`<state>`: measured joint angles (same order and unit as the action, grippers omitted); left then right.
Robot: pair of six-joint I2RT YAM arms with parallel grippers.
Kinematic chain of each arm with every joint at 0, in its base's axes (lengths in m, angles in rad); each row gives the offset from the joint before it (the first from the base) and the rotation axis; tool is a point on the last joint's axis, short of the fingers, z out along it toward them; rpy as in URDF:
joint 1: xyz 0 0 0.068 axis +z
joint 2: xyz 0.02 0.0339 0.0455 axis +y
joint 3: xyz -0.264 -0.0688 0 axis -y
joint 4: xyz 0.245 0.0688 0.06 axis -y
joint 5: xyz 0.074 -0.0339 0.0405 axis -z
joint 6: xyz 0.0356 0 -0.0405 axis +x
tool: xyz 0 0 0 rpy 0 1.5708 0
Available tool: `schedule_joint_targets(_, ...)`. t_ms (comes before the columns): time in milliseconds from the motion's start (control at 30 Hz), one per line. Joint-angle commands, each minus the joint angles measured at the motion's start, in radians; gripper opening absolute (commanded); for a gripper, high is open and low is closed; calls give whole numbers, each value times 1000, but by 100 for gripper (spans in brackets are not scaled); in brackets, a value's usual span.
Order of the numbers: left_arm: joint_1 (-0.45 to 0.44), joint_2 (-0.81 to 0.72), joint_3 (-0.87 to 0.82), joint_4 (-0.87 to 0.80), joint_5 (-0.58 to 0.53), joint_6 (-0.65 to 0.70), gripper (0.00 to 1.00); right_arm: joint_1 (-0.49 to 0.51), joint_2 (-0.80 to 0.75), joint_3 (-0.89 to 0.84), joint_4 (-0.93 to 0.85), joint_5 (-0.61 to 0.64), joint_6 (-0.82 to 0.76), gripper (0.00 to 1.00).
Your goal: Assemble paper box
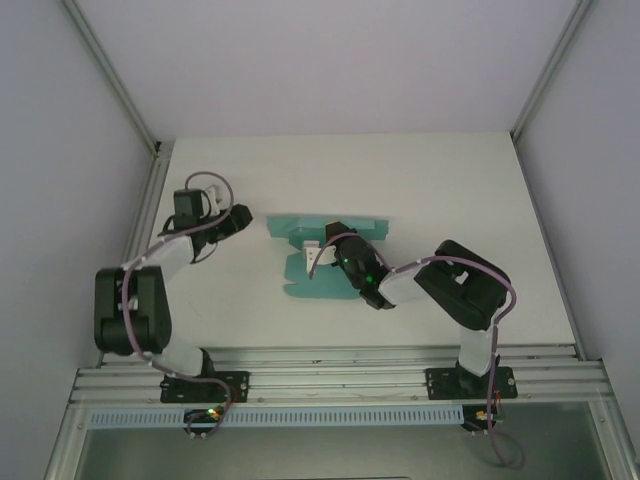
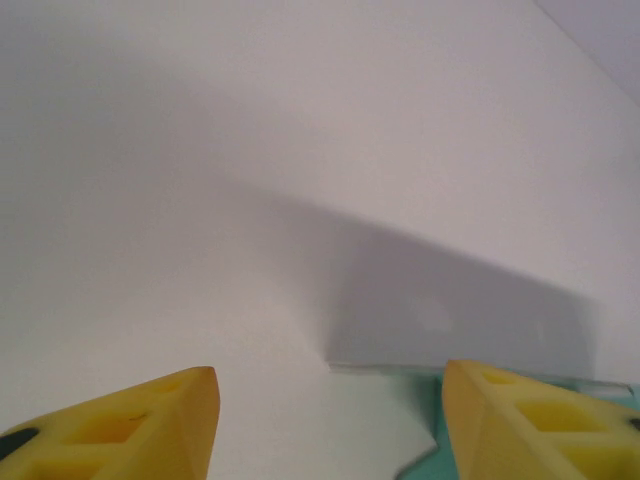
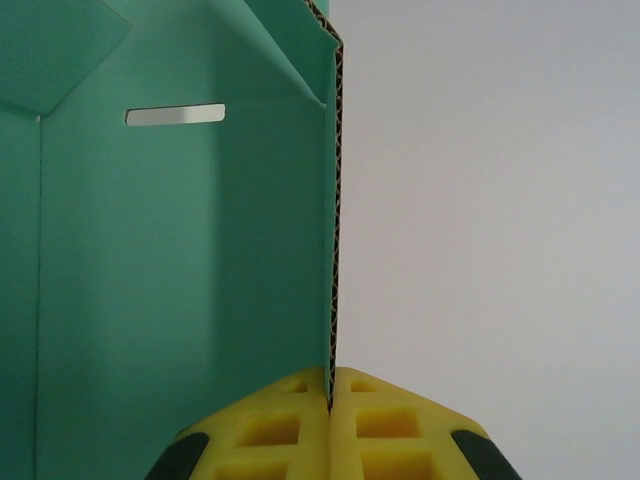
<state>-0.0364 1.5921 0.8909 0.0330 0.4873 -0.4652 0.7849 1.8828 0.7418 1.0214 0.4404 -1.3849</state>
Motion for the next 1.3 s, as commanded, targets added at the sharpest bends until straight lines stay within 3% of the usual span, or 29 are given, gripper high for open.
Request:
schedule_joint_targets(0, 5, 126, 163, -59, 64, 137, 56, -9, -32, -20, -94, -40, 26, 0)
schedule_joint_targets(67, -13, 194, 195, -22, 202, 166, 53, -10, -33, -16, -105, -35, 32, 0)
schedule_joint_targets(133, -36, 223, 204, -2, 264, 200, 48, -12, -26, -12, -89, -25, 35, 0)
schedule_joint_targets(267, -75, 228, 200, -56, 323, 289, 41, -18, -23, -1, -100, -23, 54, 0)
schedule_joint_targets(433, -106, 154, 92, -18, 395, 293, 35, -27, -19, 9, -116, -19, 67, 0)
schedule_joint_targets(733, -232, 74, -26, 46, 396, 284, 33, -28, -17, 28, -146, -7, 77, 0)
schedule_joint_targets(933, -251, 63, -81, 73, 375, 271, 34, -27, -31, 15, -157, 5, 88, 0)
schedule_joint_targets(1067, -265, 102, -71, 69, 294, 295, 36, -26, -40, 15, -180, -2, 102, 0)
schedule_joint_targets(1200, -280, 162, -12, 89, 390, 320, 42, -26, -36, 24, -203, -3, 118, 0)
schedule_joint_targets(1267, -315, 164, 7, 50, 350, 377, 46, -27, -37, 21, -197, 0, 122, 0)
